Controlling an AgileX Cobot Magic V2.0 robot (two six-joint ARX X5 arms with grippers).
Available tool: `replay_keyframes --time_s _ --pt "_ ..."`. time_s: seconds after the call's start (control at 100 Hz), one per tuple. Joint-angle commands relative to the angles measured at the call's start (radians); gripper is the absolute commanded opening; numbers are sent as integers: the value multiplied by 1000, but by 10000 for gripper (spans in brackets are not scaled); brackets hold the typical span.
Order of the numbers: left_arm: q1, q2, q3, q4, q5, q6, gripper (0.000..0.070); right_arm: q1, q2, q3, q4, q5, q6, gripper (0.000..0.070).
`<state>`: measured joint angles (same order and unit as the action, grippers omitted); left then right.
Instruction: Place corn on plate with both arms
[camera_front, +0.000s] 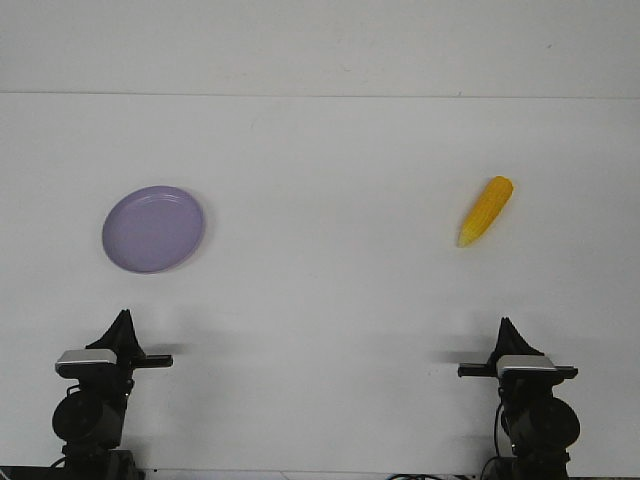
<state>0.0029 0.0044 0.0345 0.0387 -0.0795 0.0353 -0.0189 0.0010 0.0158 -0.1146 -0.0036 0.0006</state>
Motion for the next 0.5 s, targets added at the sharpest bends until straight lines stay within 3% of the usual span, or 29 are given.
replay_keyframes --time_s 0.0,0.49 --pt "3 -2 -21 10 1 6 15 0 0 -3 10 3 10 13" --pt "2 -2 -21 17 2 -1 15 0 0 -3 10 3 10 13"
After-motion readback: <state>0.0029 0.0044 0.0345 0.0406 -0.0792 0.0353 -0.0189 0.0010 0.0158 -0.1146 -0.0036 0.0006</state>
